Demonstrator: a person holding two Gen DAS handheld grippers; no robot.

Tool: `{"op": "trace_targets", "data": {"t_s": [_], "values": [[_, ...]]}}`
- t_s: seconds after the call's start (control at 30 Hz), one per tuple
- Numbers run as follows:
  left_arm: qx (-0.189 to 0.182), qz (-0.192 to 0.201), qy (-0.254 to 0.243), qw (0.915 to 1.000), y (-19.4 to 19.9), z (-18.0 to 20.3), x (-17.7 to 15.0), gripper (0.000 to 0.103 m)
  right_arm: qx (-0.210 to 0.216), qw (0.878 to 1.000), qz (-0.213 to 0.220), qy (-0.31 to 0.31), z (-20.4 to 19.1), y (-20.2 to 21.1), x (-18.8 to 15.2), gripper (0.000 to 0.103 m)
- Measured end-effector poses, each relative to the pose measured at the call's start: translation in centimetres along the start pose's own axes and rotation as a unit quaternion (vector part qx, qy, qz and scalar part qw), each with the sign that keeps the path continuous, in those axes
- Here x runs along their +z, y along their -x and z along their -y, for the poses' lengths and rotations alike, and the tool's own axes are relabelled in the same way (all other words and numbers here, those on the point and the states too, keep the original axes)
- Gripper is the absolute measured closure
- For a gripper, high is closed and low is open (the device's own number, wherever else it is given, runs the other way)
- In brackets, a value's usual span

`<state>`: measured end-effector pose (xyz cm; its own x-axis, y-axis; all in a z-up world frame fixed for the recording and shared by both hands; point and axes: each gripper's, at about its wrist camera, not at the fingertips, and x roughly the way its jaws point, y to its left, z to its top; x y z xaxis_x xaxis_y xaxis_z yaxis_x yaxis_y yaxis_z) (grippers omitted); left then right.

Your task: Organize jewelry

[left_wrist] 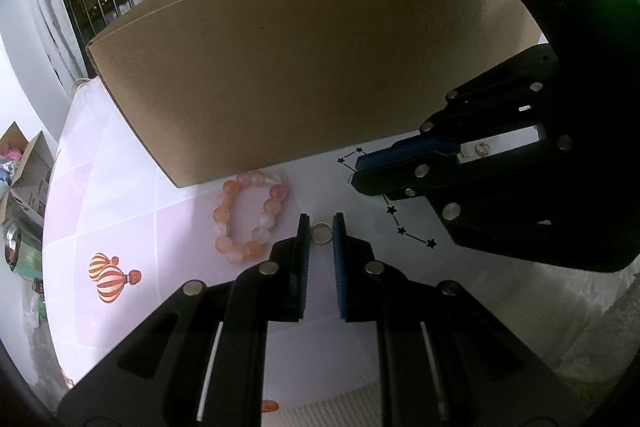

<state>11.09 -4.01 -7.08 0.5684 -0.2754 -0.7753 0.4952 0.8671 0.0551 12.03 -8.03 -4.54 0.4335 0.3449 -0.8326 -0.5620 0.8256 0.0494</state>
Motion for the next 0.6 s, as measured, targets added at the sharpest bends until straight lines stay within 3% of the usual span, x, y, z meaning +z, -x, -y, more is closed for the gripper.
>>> {"op": "trace_targets", "data": {"t_s": [0.6], "values": [[0.003,0.009,0.002,1.0000,0.7,-0.5,0.0,0.093,-0.006,1.000,0.025,-0.018,0.3,2.7,-0.4,0.098]]}}
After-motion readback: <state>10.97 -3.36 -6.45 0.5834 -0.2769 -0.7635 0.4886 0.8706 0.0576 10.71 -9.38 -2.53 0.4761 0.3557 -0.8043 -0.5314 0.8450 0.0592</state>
